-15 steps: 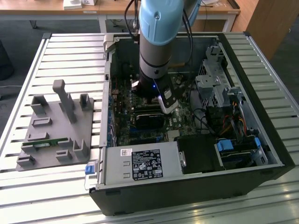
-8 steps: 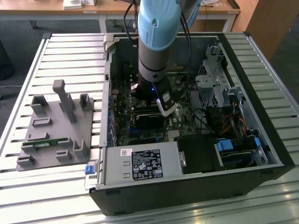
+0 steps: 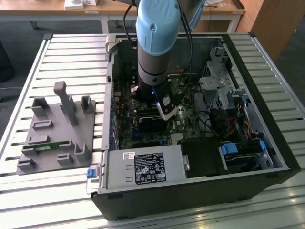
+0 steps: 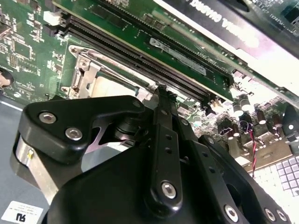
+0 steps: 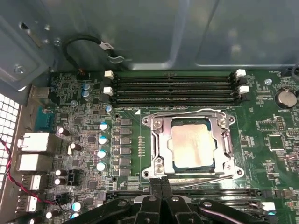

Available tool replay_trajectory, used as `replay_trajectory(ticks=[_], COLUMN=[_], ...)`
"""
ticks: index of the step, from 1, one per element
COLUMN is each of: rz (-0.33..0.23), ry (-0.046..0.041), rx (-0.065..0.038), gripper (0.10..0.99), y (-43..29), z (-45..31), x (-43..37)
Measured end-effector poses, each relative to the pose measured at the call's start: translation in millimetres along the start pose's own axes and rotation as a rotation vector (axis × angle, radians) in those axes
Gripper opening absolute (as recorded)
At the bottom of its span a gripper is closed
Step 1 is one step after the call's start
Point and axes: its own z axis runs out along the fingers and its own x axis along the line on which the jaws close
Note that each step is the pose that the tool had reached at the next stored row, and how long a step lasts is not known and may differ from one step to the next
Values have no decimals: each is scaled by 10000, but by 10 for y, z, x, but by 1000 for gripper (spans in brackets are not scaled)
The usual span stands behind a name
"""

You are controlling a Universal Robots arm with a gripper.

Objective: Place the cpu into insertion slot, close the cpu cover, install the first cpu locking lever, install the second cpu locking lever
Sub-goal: 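Install the second cpu locking lever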

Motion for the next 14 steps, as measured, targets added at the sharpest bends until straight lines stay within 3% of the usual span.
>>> replay_trajectory(ticks=[9, 14], rz=[2, 1], ry=[0, -7], rx=[-9, -15], gripper=[106, 106], y=[-34, -40], z=[91, 102], x=[13, 31])
